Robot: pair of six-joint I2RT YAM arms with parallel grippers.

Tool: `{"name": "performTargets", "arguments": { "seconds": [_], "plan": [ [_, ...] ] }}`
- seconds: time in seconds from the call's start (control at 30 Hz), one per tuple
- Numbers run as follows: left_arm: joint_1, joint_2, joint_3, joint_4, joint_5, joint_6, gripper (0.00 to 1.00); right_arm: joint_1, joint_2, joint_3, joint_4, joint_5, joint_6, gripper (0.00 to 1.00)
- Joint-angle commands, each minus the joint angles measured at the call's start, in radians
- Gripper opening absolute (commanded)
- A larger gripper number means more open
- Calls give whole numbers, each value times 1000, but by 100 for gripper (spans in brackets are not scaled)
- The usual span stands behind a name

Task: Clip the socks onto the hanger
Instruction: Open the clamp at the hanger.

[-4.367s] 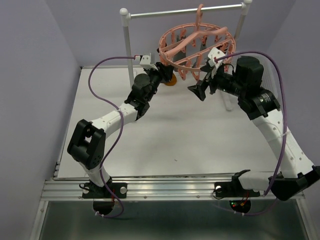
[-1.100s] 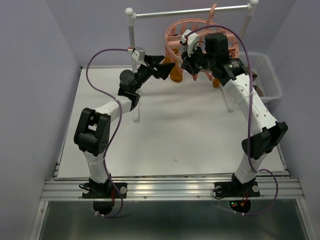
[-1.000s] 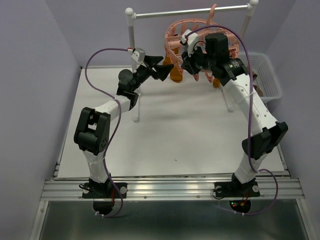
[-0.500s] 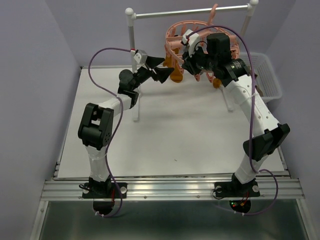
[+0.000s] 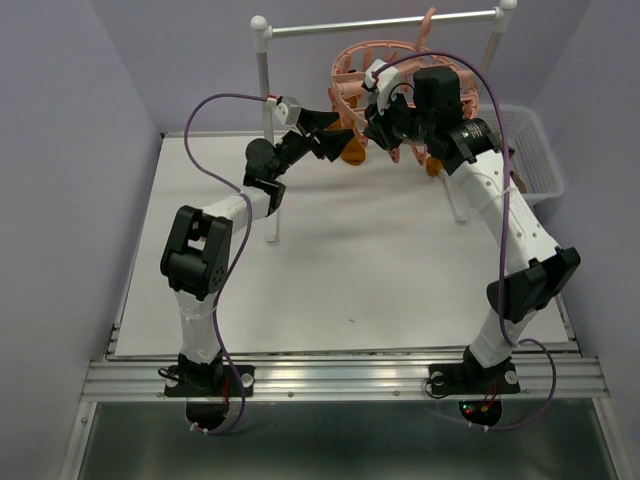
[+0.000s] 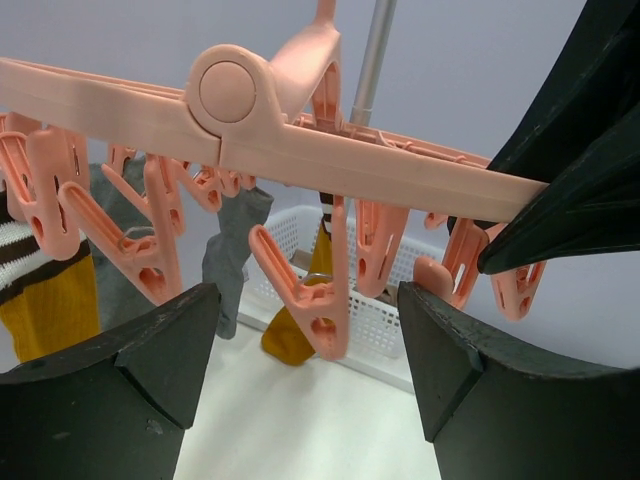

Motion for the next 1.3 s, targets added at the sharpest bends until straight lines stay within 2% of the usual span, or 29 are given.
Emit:
{"name": "performTargets", "arguments": {
  "seconds": [0.0,0.2,0.23,0.3,0.4,1.27],
  "plan": [
    [-5,14,74,129,-1,-11,83,-12,-46,1,26,58,33,18],
    [-8,25,96,135,-21,-11,82,-12,-49,-2,26,59,33,18],
    [-10,23,96,142,-29,-13,77,-12,-50,-4,28,58,35,18],
    [-16,20,97,139,-46,-1,73,-12,-50,-4,29,56,35,18],
    [-25,16,96,130,-69,19,70,-12,-52,-8,32,56,35,18],
    [-33,32,154,150,-92,22,66,-12,-57,-23,44,67,30,19]
  ]
}}
